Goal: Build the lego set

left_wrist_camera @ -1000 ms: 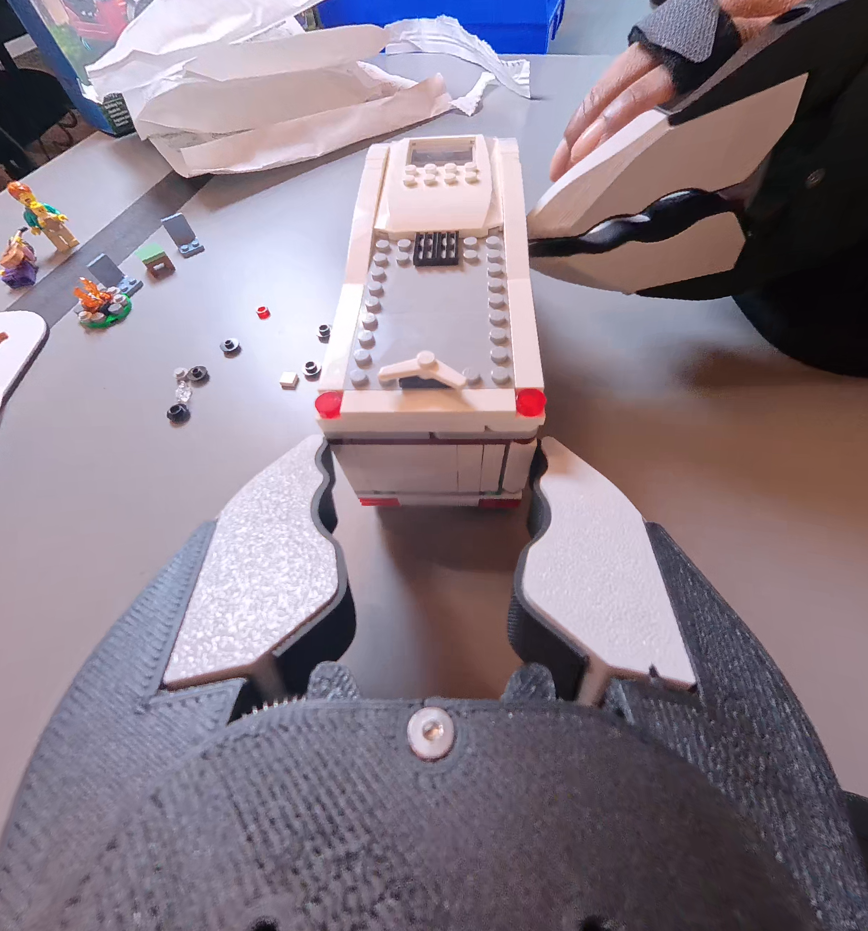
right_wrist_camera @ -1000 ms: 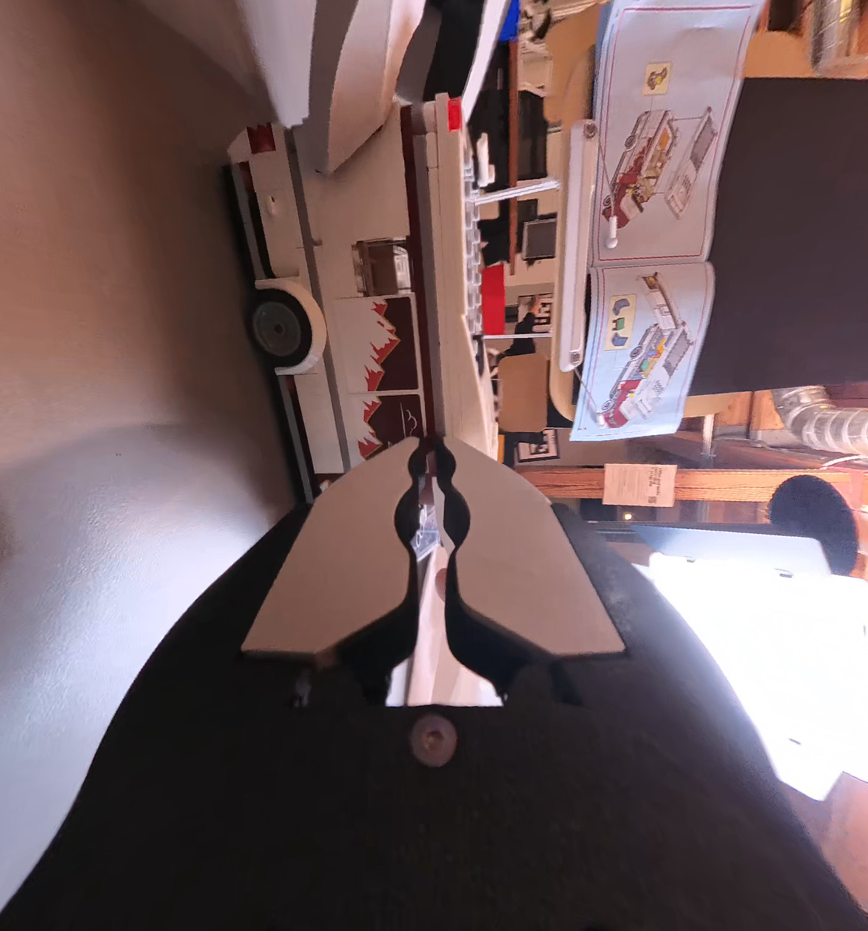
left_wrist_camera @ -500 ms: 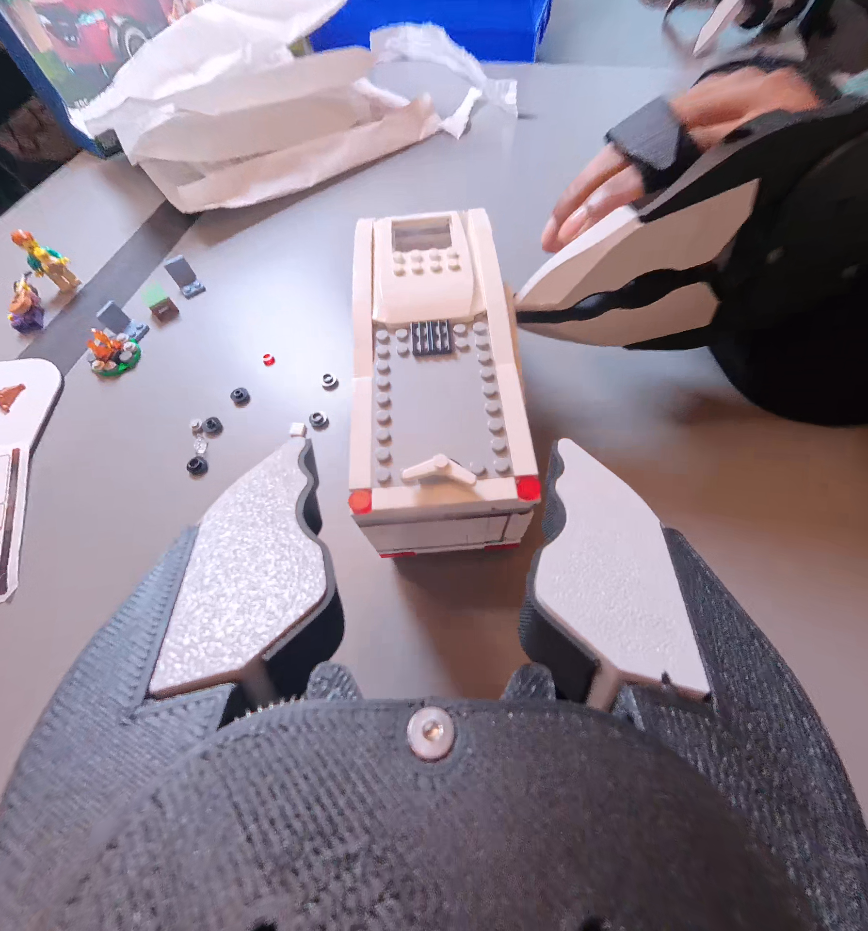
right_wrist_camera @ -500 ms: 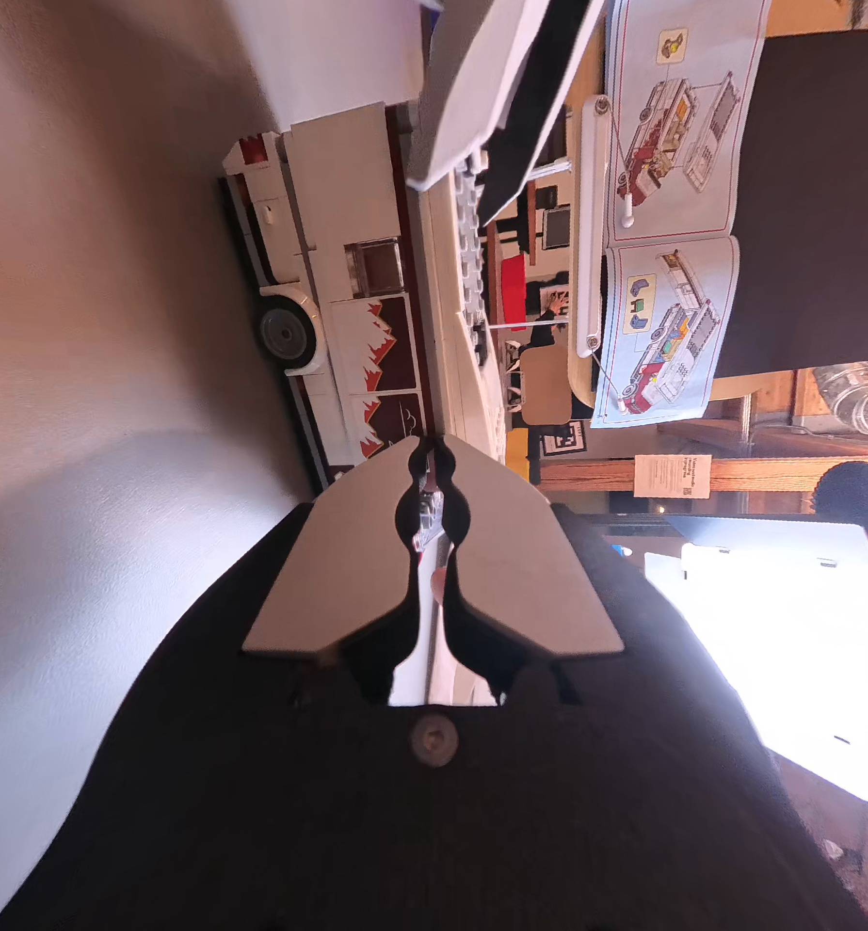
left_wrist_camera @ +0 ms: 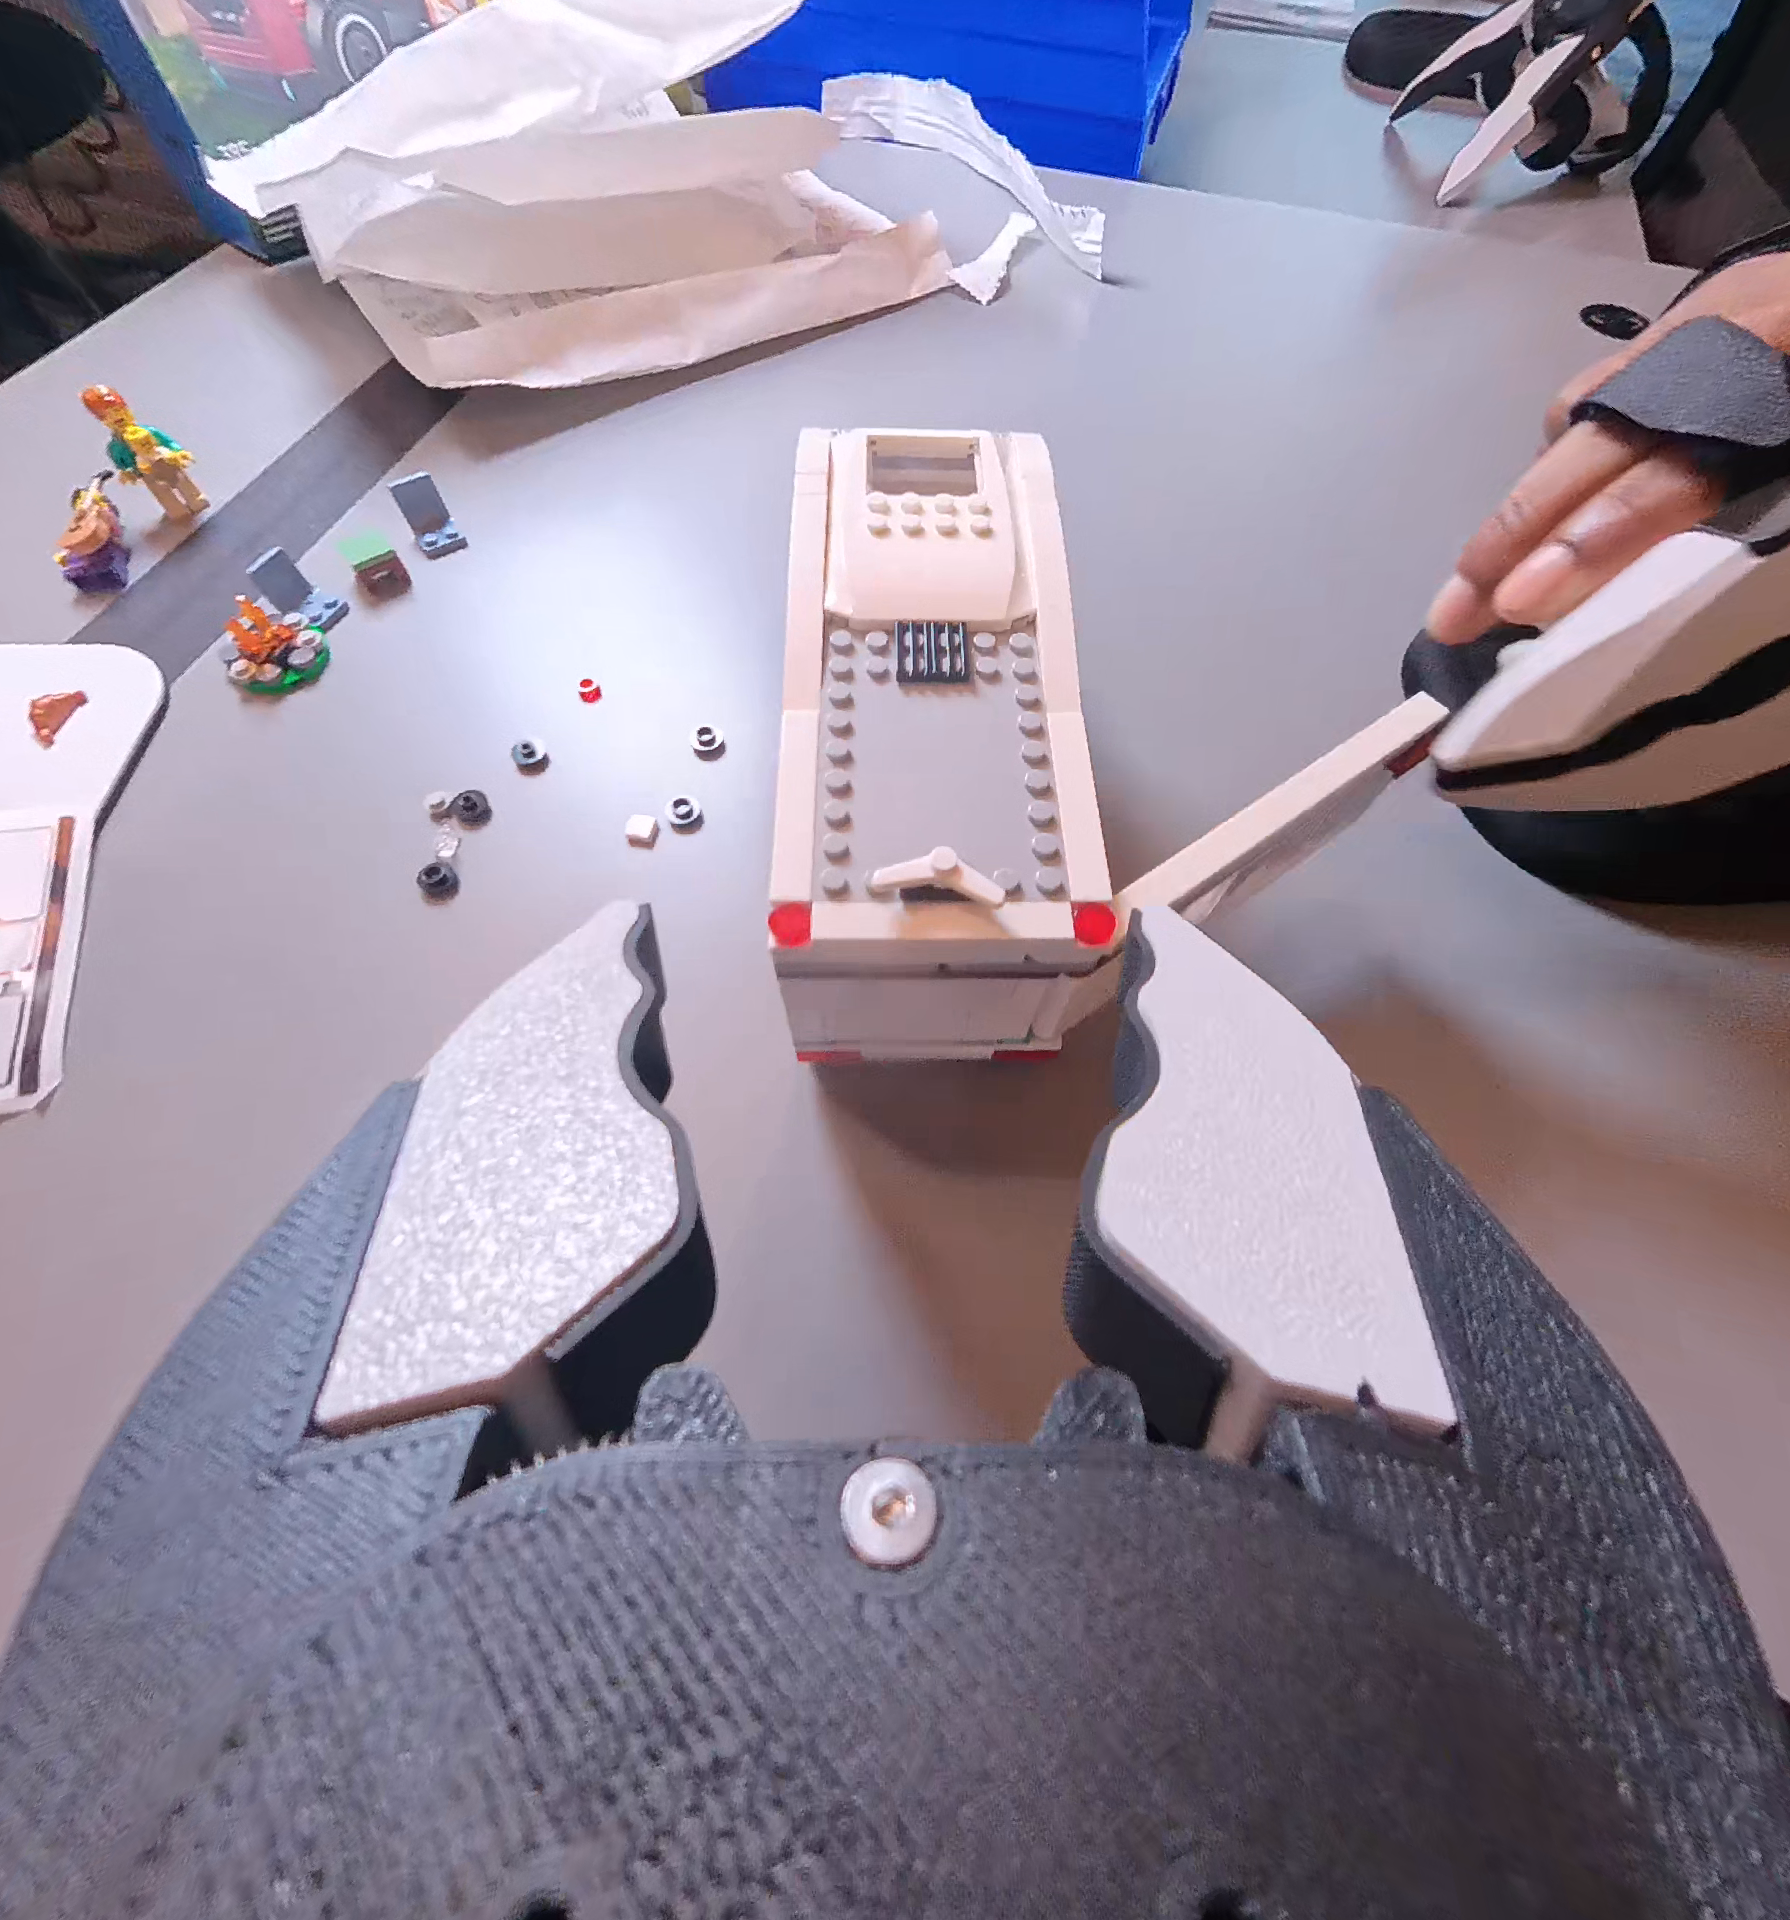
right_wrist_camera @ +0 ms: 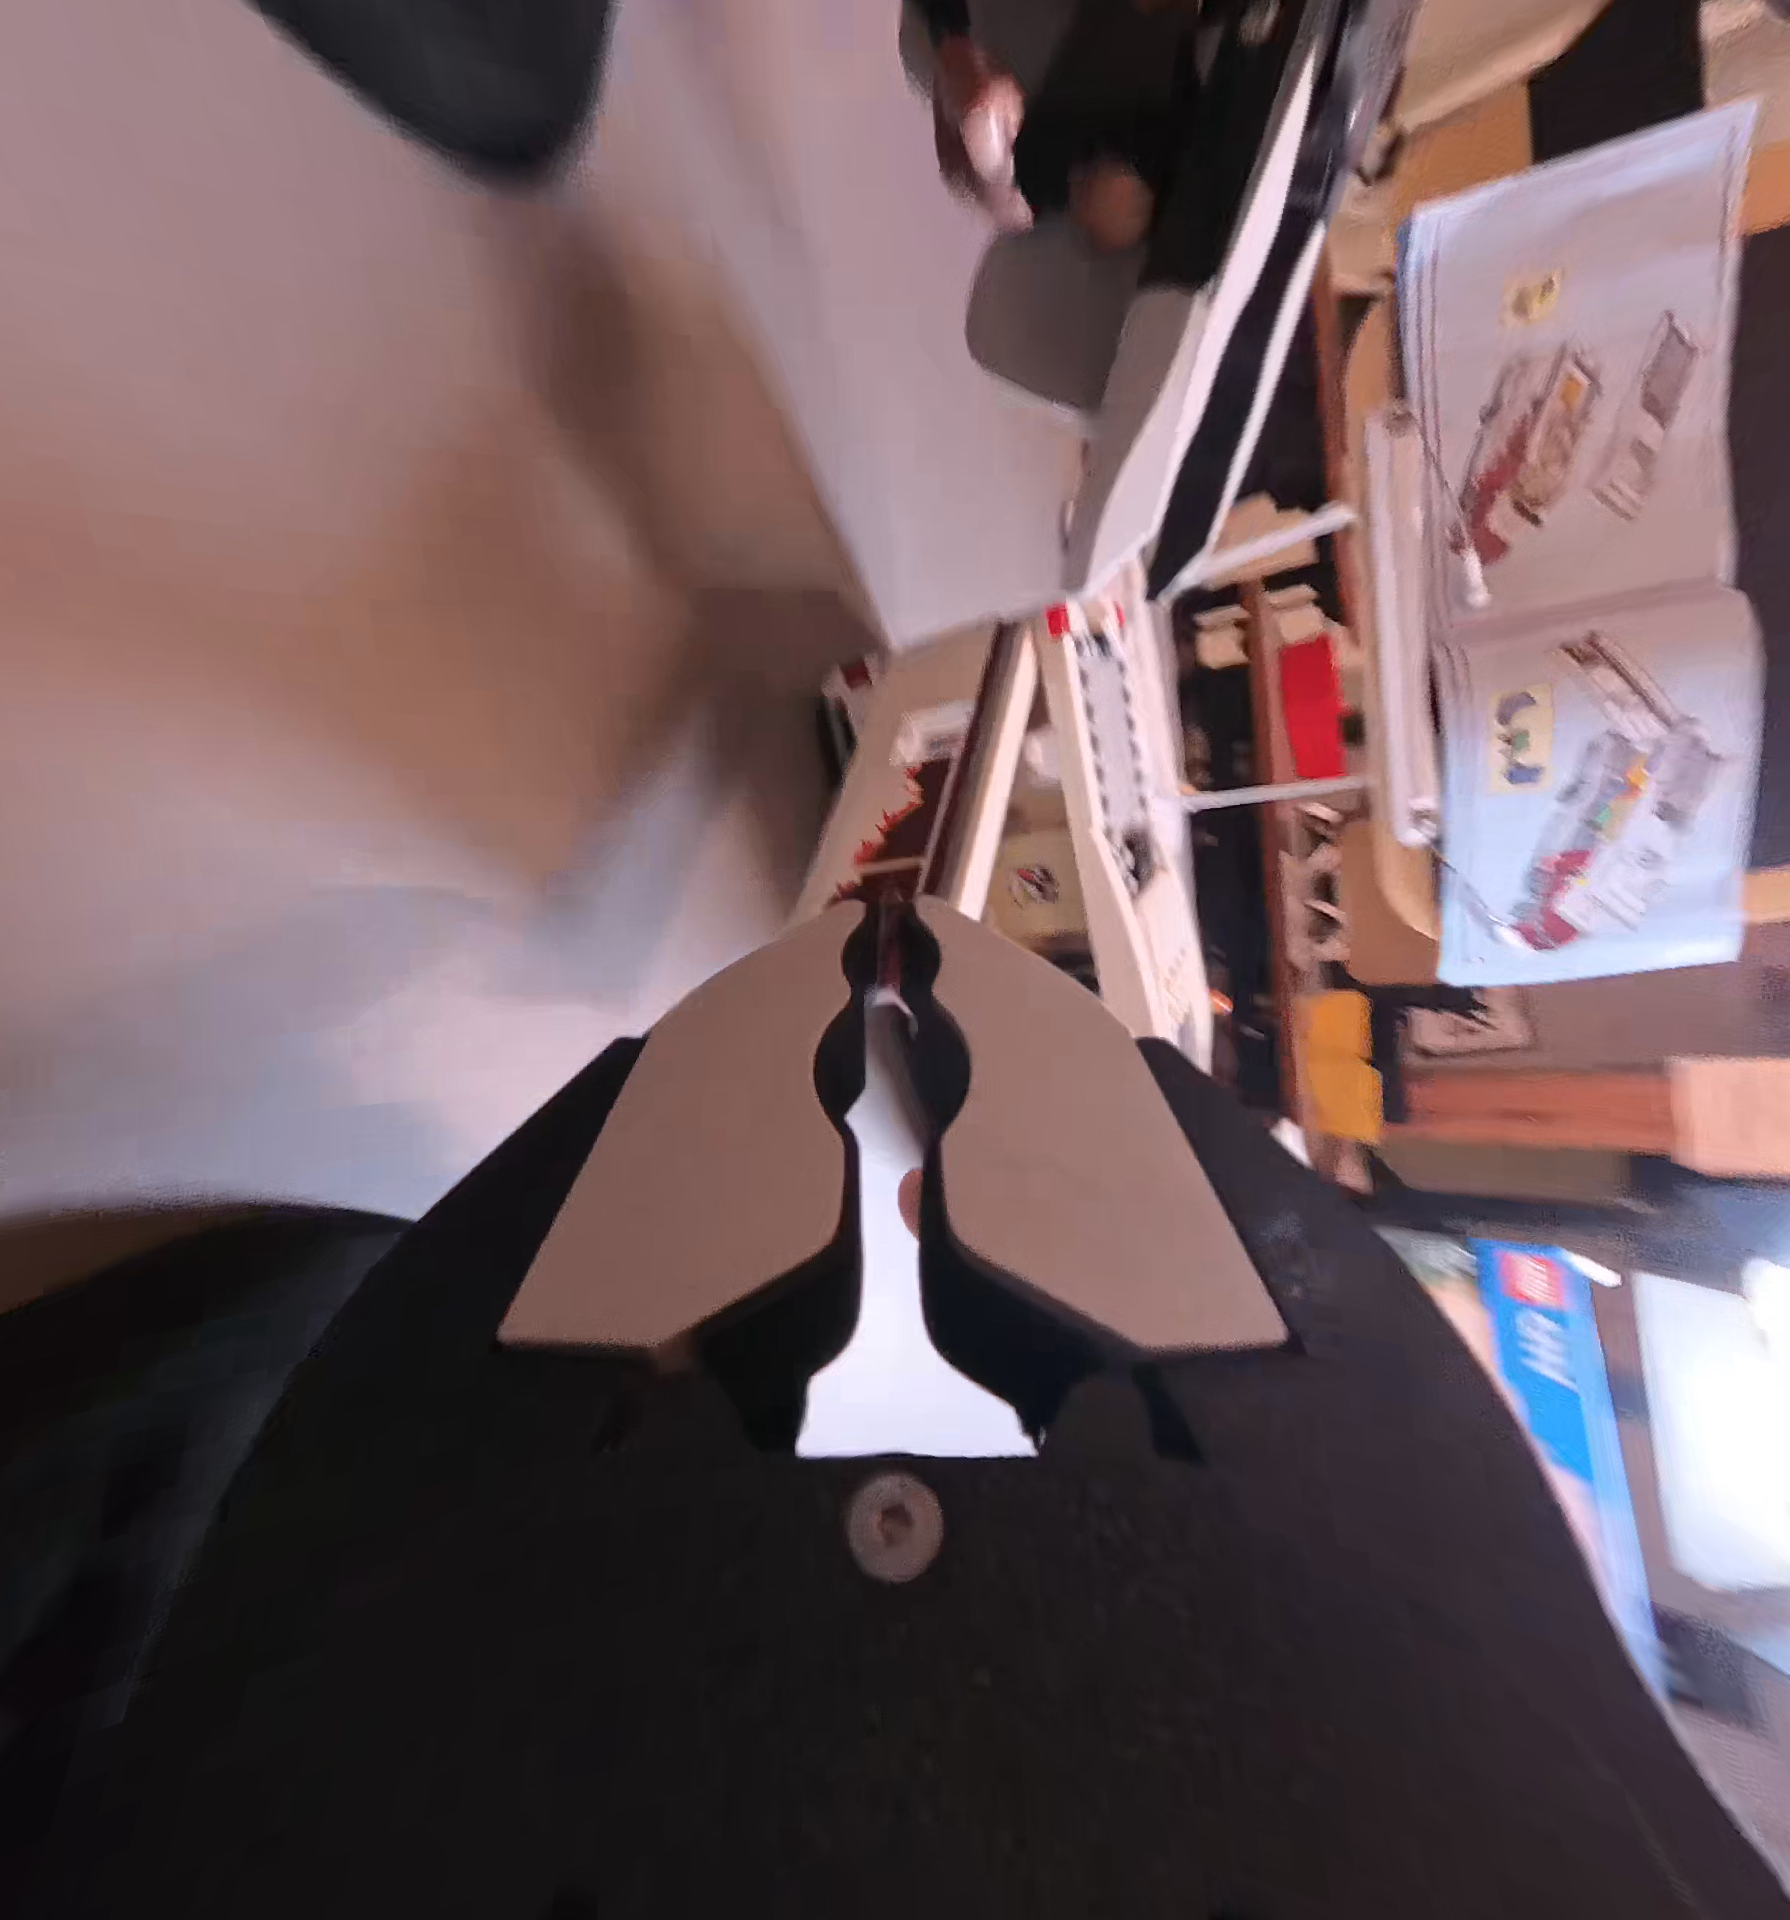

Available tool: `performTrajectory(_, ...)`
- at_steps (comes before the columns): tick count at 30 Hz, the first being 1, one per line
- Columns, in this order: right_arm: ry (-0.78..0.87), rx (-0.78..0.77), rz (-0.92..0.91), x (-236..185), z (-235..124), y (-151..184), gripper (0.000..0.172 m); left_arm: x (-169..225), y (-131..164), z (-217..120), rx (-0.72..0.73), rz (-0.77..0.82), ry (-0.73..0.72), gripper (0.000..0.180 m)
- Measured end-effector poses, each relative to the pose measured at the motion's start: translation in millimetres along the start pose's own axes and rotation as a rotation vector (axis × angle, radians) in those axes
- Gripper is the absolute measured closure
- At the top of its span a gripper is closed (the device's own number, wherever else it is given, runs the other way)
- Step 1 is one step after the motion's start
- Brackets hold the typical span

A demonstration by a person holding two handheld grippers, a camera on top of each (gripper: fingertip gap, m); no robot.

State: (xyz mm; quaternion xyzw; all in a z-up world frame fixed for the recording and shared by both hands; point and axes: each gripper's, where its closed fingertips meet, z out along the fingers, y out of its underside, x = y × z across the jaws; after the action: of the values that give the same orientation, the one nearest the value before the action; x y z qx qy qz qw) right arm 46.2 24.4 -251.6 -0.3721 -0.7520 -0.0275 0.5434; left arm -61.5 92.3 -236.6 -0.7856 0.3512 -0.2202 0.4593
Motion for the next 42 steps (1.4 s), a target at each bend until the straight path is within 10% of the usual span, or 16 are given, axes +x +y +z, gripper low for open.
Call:
performTrajectory(4, -0.182, 0.205, 0.381, 12, -19, -18, 0.135, 0, 10, -12, 0.004, -0.022, -0.023, 0.097)
performTrajectory(10, -0.446, 0.066, 0.531, -8, 0, 28, 0.131, 7, 35, -19, -0.046, -0.016, -0.056, 0.099)
performTrajectory(24, -0.582, 0.262, 0.373, -31, 10, -56, 0.136, 96, 29, -43, -0.011, 0.040, -0.072, 0.101)
performTrajectory(34, -0.303, -0.115, 0.099, 72, 76, 44, 0.085, 104, 24, -16, -0.063, -0.039, -0.471, 0.089)
performTrajectory(42, -0.341, -0.142, -0.006, 60, 91, 57, 0.099, 103, 31, -10, -0.142, 0.031, -0.589, 0.122)
